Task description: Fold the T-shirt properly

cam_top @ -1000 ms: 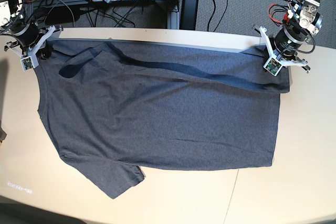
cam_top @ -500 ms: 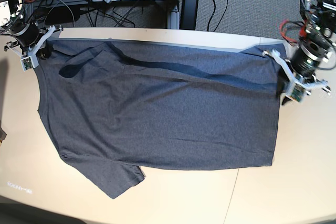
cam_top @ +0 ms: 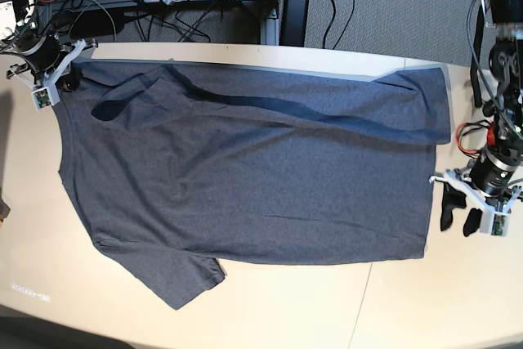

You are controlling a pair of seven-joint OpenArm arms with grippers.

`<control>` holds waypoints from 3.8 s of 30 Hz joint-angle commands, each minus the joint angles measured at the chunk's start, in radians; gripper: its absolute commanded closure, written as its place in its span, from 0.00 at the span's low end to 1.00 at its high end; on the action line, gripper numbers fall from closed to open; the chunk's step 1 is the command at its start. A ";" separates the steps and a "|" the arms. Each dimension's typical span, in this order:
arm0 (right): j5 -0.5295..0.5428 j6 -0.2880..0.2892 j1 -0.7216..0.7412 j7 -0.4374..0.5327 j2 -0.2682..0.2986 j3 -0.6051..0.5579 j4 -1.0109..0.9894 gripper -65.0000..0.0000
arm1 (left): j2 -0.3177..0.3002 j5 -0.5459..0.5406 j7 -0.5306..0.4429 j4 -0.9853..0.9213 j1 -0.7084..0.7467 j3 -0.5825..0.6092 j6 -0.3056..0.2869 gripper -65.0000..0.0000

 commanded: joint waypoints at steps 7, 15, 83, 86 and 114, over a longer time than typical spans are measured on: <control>-0.020 0.067 -0.010 -0.037 0.011 0.003 0.000 1.00 | -0.005 -0.066 -0.022 -0.391 -0.233 0.032 -0.075 0.48; -0.020 0.067 -0.010 -0.037 0.011 0.003 0.000 1.00 | 0.026 -0.075 -0.015 -0.784 -0.424 0.048 -0.095 0.48; 0.220 0.100 0.163 -0.181 0.013 0.261 0.027 1.00 | 0.155 0.019 -0.045 -1.001 -0.550 0.048 -0.181 1.00; 0.214 0.099 0.253 -0.214 0.023 0.286 0.019 1.00 | 0.155 0.021 -0.031 -1.001 -0.550 0.048 -0.181 1.00; 0.114 0.115 1.203 -0.072 -0.066 0.209 -1.072 1.00 | 0.152 0.068 -0.044 -0.996 -0.700 0.525 -0.214 1.00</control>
